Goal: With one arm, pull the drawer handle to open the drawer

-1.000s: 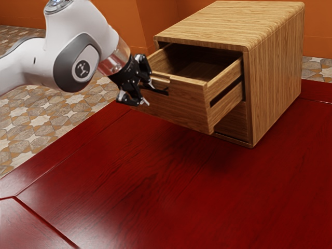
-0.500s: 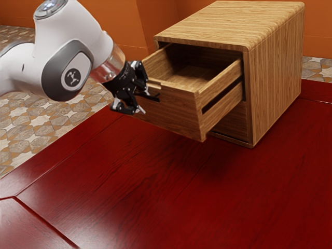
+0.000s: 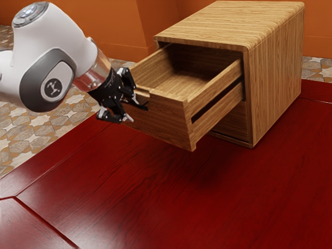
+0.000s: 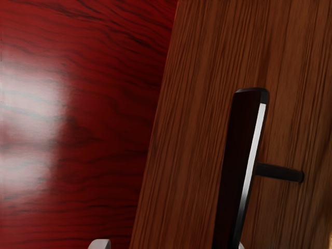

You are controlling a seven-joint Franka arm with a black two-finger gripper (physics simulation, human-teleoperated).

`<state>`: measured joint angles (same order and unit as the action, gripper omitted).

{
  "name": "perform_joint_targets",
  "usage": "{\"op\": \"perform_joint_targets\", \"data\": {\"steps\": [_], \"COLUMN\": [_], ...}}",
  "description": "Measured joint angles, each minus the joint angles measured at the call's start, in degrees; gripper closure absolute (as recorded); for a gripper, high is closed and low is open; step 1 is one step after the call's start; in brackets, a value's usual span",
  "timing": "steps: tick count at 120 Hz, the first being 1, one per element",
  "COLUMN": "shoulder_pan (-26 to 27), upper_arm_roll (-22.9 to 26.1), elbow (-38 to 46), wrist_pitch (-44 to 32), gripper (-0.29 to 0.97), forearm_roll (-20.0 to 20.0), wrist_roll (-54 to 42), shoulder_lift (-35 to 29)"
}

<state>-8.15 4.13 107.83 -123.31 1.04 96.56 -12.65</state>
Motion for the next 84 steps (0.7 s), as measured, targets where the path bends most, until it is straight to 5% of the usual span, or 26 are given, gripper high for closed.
{"op": "perform_joint_targets", "data": {"steps": [84], "shoulder_pan": [-0.2], "upper_arm_roll": [0.1], "elbow": [5.2], "wrist_pitch": [-0.6], "gripper": [0.46], "forearm_roll": [1.1], "wrist_roll": [0.2], "shoulder_lift": [-5.6]}}
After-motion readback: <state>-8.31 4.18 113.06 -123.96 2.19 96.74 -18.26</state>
